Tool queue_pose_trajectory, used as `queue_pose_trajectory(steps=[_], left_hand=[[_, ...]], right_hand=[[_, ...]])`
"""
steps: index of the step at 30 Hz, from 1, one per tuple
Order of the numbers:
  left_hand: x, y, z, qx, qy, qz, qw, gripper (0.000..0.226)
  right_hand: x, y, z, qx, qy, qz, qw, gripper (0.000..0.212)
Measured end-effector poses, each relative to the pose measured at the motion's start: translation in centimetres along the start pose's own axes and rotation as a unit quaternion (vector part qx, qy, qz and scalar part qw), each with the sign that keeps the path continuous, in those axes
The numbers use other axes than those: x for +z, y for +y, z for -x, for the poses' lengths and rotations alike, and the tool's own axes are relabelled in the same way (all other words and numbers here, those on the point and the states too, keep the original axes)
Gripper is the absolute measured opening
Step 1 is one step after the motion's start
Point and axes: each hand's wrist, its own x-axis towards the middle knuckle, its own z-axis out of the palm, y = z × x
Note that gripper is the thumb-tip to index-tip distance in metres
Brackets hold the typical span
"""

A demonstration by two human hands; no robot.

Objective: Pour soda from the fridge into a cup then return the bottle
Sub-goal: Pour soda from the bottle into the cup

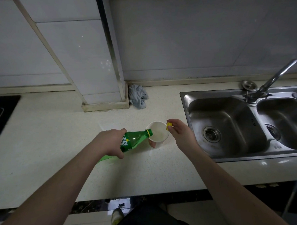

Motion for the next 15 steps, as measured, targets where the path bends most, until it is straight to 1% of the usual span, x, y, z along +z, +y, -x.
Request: queue_pose_trajectory(steps=[7, 11, 15], left_hand=[[-0.58, -0.17, 0.10, -0.003, -0.001, -0.015, 1.000, 0.077], [-0.79, -0.18, 0.12, -0.003, -0.005, -0.021, 1.000, 0.075], [-0.94, -0.22, 0.08, -0.002, -0.004, -0.026, 1.000, 0.076]], right_hand=[[0.08, -0.27, 0.01, 0.004, 0.005, -0.003, 1.000, 0.025], [-0.05, -0.60, 0.13, 0.001, 0.013, 0.014, 1.000, 0.025], [-0.03, -0.56, 0.08, 0.011, 0.006, 0.008, 1.000, 0.025]])
